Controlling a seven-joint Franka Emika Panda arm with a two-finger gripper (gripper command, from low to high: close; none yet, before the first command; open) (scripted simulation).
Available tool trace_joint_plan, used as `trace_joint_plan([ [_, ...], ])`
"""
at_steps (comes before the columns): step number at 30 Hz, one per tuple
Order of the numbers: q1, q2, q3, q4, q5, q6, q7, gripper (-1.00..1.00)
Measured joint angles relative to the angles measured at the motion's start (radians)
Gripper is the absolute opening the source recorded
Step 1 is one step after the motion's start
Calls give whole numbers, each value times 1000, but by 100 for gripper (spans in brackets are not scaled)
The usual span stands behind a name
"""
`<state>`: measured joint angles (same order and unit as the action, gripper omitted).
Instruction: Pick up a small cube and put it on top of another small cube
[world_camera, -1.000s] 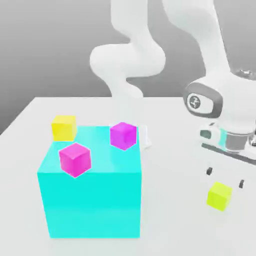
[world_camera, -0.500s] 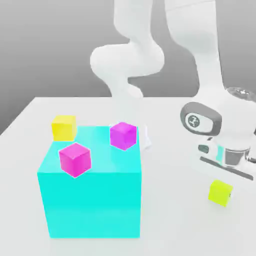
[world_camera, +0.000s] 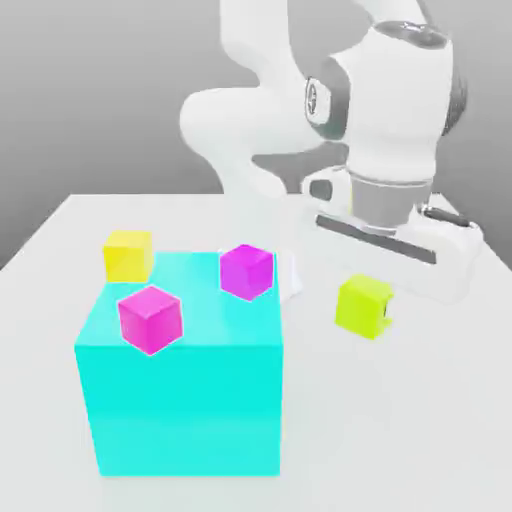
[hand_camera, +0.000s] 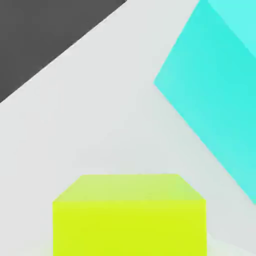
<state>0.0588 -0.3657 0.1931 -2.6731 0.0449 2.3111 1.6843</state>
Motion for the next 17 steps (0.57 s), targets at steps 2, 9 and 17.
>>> trace_joint_plan([
  [2,-18,-70,-45,0,-5,-72,-62,-100],
  [9,-82,-312,-179,-2,-36,-314,-252,-100],
  [17,-93,-281,-191,-111,-38,-172,-277,100],
])
